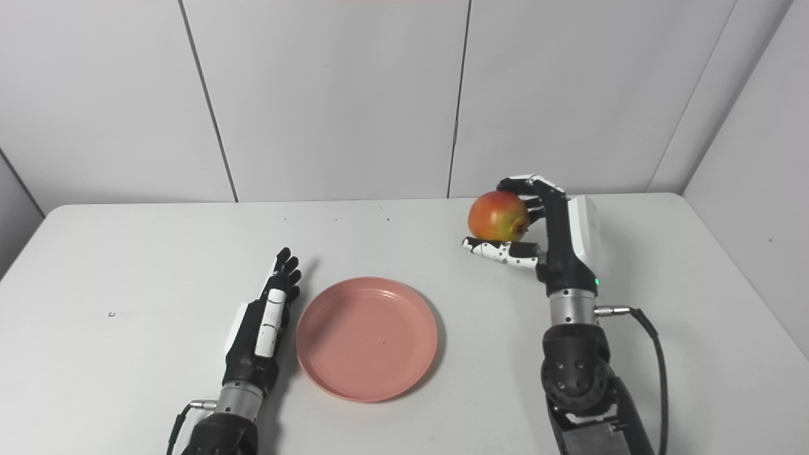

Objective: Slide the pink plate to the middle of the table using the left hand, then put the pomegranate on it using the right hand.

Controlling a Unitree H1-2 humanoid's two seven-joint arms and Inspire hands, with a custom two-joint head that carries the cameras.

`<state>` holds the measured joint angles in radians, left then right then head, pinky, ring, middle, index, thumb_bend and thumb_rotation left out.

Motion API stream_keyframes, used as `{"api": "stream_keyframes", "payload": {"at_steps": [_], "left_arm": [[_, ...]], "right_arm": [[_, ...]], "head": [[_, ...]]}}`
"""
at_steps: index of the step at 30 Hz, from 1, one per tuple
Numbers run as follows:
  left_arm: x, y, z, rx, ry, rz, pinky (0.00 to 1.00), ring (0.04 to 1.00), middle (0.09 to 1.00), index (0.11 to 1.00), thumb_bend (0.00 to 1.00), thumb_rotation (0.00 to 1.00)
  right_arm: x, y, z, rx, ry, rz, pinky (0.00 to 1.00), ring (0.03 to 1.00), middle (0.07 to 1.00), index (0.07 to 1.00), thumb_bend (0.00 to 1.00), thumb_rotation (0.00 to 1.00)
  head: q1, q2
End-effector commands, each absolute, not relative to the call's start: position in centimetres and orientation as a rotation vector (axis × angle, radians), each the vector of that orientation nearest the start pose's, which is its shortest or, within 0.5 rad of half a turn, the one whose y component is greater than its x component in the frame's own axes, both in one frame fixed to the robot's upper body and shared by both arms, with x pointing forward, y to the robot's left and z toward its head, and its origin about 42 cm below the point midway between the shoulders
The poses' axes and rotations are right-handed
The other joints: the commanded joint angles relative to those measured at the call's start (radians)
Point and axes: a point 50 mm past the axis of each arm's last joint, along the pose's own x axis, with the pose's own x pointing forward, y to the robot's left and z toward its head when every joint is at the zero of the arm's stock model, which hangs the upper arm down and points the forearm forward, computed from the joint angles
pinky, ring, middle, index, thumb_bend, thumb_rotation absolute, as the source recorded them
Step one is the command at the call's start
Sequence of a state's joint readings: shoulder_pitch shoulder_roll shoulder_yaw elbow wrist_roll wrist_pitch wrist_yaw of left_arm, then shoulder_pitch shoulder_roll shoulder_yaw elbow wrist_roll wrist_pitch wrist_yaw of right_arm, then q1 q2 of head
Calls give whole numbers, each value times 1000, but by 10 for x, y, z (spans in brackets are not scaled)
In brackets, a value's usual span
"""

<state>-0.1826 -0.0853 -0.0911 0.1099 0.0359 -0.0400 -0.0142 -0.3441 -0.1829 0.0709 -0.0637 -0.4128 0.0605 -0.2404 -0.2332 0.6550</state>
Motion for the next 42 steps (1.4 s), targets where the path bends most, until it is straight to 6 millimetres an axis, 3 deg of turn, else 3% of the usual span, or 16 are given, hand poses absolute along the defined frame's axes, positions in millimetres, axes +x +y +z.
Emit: {"api": "stream_keyframes", "payload": {"at_steps": [1, 10, 22, 26, 42], "left_arm": [[342, 135, 137, -48, -178, -165, 995, 992, 999, 1000, 679, 1000], [344, 137, 138, -64, -184, -148, 999, 994, 1000, 1000, 699, 1000], [345, 139, 140, -75, -182, -124, 991, 989, 994, 1000, 696, 1000], [344, 139, 140, -70, -192, -122, 987, 990, 997, 1000, 685, 1000], [343, 137, 142, -76, -194, -123, 981, 987, 996, 1000, 682, 1000]], "right_arm": [[374, -220, 248, -527, -541, -165, 426, 432, 492, 519, 516, 0], [364, -187, 235, -579, -538, -63, 352, 406, 489, 539, 512, 0], [352, -155, 221, -553, -547, 69, 382, 417, 492, 527, 514, 0], [348, -147, 214, -546, -533, 105, 345, 401, 496, 533, 512, 0], [342, -125, 179, -611, -463, 252, 405, 431, 462, 539, 513, 0]], "head": [[1, -1], [1, -1], [5, 2], [8, 5], [10, 9]]}}
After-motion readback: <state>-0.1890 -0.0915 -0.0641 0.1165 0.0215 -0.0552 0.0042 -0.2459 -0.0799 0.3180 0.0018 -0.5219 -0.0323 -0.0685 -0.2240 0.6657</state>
